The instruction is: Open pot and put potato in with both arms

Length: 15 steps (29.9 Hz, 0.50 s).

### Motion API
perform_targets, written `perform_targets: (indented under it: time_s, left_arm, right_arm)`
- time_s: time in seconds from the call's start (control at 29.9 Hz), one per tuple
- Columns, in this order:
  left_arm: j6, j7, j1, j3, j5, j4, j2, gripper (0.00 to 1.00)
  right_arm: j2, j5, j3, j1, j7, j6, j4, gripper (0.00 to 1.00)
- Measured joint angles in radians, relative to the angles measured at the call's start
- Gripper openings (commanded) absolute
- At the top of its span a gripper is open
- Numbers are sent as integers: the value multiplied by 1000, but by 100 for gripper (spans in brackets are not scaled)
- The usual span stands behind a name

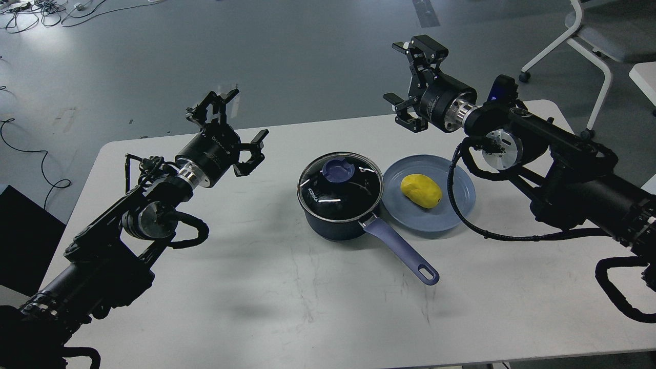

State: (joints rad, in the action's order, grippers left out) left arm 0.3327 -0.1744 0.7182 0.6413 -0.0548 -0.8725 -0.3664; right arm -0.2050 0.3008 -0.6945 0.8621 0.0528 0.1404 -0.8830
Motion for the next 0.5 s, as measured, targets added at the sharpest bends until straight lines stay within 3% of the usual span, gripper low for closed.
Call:
perform_targets:
  time_s: [0.5]
  left_arm:
    - [29, 0, -11, 10, 3, -5, -6, 98]
  right_arm:
    - [-20, -2, -32, -4, 2, 30, 7, 100]
